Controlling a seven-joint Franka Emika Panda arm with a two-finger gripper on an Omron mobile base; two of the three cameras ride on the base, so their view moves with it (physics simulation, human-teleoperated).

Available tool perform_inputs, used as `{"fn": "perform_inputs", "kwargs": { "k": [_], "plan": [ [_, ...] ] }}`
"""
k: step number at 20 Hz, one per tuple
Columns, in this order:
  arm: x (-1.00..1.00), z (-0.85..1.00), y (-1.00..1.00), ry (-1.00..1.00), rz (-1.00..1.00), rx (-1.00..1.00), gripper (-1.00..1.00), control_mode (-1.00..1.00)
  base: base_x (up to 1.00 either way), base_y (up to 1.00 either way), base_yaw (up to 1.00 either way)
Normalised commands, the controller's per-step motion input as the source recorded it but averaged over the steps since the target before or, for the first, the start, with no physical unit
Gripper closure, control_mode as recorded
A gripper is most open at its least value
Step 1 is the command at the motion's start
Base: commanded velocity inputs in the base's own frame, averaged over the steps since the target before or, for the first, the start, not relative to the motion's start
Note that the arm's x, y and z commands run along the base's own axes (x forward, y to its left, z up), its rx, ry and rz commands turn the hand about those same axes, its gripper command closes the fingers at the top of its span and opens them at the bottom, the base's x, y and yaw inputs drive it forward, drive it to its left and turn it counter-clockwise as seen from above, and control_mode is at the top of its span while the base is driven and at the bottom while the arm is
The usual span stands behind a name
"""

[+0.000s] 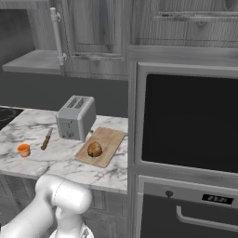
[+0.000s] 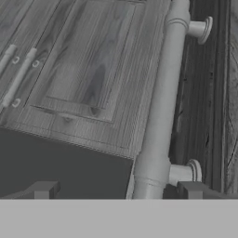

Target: Pick the bread, place it on the cutting board, pick the jam, place it on the counter, and close the cabinet.

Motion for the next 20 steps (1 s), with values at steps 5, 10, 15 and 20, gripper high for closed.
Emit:
{"fn": "perform_inputs", "kwargs": {
  "k": [5, 10, 15, 20],
  "plan": [
    [0.38, 0.00, 0.05, 0.00, -0.01, 0.00, -1.00, -1.00, 0.00, 0.00, 0.00],
    [0.31, 0.00, 0.00, 0.00, -0.06, 0.00, -1.00, -1.00, 0.00, 0.00, 0.00],
    [0.28, 0.00, 0.00, 0.00, -0.14, 0.00, -1.00, -1.00, 0.00, 0.00, 0.00],
    [0.08, 0.01, -0.07, 0.00, -0.22, 0.00, -1.00, -1.00, 0.00, 0.00, 0.00]
  ]
}}
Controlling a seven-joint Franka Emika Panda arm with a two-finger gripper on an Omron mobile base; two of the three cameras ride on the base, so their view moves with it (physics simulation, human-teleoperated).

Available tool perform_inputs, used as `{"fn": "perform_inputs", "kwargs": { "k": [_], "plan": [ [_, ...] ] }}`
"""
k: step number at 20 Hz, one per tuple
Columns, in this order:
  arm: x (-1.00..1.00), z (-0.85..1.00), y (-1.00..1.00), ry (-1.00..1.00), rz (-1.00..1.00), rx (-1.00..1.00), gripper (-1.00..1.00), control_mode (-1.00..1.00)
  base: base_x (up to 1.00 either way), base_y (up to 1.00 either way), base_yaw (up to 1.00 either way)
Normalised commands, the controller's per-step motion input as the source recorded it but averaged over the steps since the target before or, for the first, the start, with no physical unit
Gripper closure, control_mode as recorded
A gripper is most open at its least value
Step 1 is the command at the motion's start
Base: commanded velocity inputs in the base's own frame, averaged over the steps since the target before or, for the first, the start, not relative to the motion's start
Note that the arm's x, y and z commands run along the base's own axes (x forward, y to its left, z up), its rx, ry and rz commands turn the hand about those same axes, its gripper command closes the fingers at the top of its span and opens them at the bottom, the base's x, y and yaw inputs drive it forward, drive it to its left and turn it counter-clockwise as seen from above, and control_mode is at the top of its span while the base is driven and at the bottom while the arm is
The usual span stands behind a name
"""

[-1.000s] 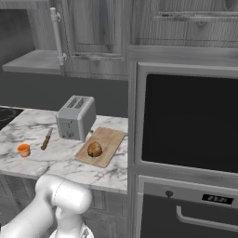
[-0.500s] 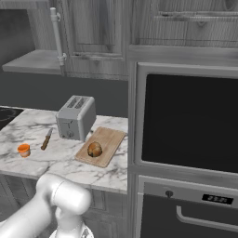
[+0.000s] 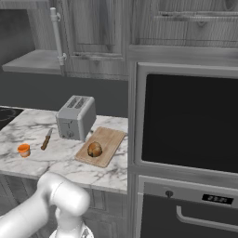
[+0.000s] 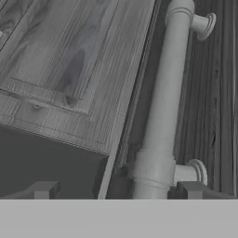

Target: Pick the bread, place it on the cutting board, pick the jam, place it on the counter, and close the cabinet.

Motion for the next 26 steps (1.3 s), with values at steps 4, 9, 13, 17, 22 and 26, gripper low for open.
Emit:
{"fn": "perform_inputs", "kwargs": {
  "k": [4, 9, 13, 17, 22, 26],
  "plan": [
    [0.02, 0.03, -0.26, 0.00, -0.21, 0.00, -1.00, -1.00, 0.00, 0.00, 0.00],
    [0.03, 0.00, -0.35, 0.00, -0.15, 0.00, -1.00, -1.00, 0.00, 0.00, 0.00],
    [0.07, 0.00, -0.46, -0.01, -0.09, 0.00, -1.00, -1.00, 0.00, 0.00, 0.00],
    [0.11, 0.00, -0.51, -0.04, -0.04, 0.00, -1.00, -1.00, 0.00, 0.00, 0.00],
    [0.12, 0.00, -0.50, -0.04, -0.02, 0.00, -1.00, -1.00, 0.00, 0.00, 0.00],
    [0.24, 0.00, -0.56, 0.00, 0.00, 0.00, -1.00, -1.00, 0.00, 0.00, 0.00]
  ]
}}
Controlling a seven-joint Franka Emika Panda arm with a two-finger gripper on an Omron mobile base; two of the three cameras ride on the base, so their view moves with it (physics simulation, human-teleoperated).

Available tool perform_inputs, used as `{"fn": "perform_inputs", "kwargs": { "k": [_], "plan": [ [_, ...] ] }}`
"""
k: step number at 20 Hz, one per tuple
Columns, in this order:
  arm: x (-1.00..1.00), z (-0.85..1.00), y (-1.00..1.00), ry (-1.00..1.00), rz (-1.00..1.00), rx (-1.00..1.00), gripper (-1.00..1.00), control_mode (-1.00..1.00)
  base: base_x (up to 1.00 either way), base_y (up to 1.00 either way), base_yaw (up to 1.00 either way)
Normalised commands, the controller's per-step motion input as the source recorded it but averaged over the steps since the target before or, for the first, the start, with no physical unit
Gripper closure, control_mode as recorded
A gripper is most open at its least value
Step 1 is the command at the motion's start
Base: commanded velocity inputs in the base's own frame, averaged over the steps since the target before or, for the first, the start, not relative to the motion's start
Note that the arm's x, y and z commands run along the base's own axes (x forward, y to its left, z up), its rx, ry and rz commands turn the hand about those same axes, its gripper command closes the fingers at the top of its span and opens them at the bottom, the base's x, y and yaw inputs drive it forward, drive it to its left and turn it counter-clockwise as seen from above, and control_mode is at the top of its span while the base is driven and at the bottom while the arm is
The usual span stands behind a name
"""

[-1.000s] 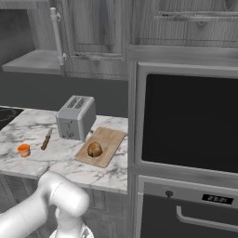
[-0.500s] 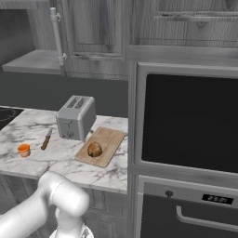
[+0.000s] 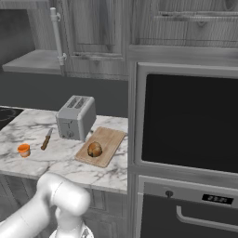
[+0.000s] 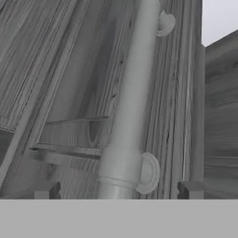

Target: Pick the bread, place it on the cutting board, pick the jam, place it on the counter, and close the cabinet.

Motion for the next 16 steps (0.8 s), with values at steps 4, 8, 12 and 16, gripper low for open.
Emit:
{"fn": "perform_inputs", "kwargs": {
  "k": [4, 8, 12, 16],
  "plan": [
    [0.30, 0.00, -0.58, 0.00, 0.00, 0.01, -1.00, -1.00, 0.00, 0.00, 0.00],
    [0.36, 0.00, -0.57, 0.00, 0.00, 0.03, -1.00, -1.00, 0.00, 0.00, 0.00],
    [0.39, 0.00, -0.53, 0.00, 0.00, 0.04, -1.00, -1.00, 0.00, 0.00, 0.00],
    [0.40, 0.00, -0.50, 0.00, 0.00, 0.03, -1.00, -1.00, 0.00, 0.00, 0.00]
  ]
}}
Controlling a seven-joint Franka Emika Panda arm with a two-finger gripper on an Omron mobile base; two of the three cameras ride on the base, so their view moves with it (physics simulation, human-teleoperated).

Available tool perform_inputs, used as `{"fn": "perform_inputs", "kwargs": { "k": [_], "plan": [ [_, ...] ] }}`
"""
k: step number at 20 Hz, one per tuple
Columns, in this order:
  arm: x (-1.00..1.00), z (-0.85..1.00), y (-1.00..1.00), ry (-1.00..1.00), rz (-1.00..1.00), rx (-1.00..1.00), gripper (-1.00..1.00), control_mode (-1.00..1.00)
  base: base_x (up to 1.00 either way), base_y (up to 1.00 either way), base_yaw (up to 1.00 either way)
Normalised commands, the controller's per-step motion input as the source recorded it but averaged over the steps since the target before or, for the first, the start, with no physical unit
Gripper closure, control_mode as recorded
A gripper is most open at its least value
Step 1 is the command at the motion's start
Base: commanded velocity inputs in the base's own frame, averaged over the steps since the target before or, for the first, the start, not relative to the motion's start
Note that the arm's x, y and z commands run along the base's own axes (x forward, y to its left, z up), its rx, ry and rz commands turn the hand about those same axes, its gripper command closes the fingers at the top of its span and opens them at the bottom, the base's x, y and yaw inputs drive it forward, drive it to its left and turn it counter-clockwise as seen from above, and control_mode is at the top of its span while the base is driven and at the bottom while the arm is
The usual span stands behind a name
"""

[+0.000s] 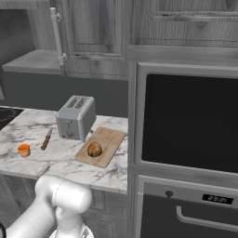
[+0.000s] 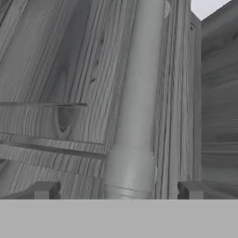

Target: Pick the bread, place it on the cutting board, pick the jam, place it on the counter, and close the cabinet.

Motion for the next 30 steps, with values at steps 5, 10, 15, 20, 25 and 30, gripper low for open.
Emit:
{"fn": "perform_inputs", "kwargs": {
  "k": [5, 10, 15, 20, 25, 30],
  "plan": [
    [0.44, 0.00, -0.44, 0.00, 0.00, 0.02, -1.00, -1.00, 0.00, 0.00, 0.00],
    [0.38, 0.00, -0.36, 0.00, 0.00, 0.02, -1.00, -1.00, 0.00, 0.00, 0.00],
    [0.44, 0.00, -0.29, 0.00, 0.00, 0.01, -1.00, -1.00, 0.00, 0.00, 0.00],
    [0.51, 0.00, -0.13, 0.00, 0.00, 0.00, -1.00, -1.00, 0.00, 0.00, 0.00],
    [0.52, 0.00, -0.10, 0.00, 0.00, 0.00, -1.00, -1.00, 0.00, 0.00, 0.00],
    [0.54, -0.02, -0.01, 0.00, 0.00, 0.00, -1.00, -1.00, 0.00, 0.00, 0.00]
  ]
}}
